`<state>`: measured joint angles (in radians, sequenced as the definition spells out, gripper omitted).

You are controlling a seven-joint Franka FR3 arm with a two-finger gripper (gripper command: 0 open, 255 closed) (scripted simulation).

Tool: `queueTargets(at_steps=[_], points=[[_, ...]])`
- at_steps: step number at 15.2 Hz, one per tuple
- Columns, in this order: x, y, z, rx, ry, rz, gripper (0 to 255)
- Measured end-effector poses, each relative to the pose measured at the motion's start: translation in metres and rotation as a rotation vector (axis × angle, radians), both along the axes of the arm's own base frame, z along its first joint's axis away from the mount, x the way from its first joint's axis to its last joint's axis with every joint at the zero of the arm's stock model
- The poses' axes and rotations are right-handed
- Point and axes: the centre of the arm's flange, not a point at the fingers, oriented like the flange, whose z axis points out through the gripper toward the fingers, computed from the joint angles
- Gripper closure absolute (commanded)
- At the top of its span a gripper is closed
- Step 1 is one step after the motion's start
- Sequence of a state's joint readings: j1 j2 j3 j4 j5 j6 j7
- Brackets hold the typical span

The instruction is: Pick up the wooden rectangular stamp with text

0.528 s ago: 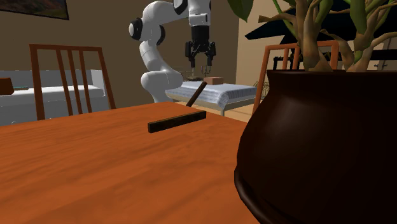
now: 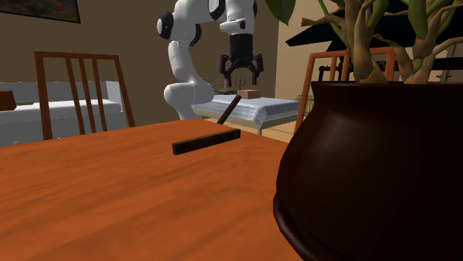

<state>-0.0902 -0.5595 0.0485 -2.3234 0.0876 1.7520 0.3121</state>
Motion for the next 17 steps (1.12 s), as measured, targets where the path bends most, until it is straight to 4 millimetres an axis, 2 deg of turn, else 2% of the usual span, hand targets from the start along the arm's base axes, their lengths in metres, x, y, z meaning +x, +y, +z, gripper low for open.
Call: queueTargets(at_steps=[3,7,10,17], points=[[0.029,-0.019,-0.016,-0.004,0.009,-0.171,0],[0.065,-0.055,-0.036,-0.009,0.022,-0.399,0],[0.082,-0.082,-0.052,-0.013,0.031,-0.571,0],[0.106,-0.169,-0.084,-0.022,0.053,-0.971,0]])
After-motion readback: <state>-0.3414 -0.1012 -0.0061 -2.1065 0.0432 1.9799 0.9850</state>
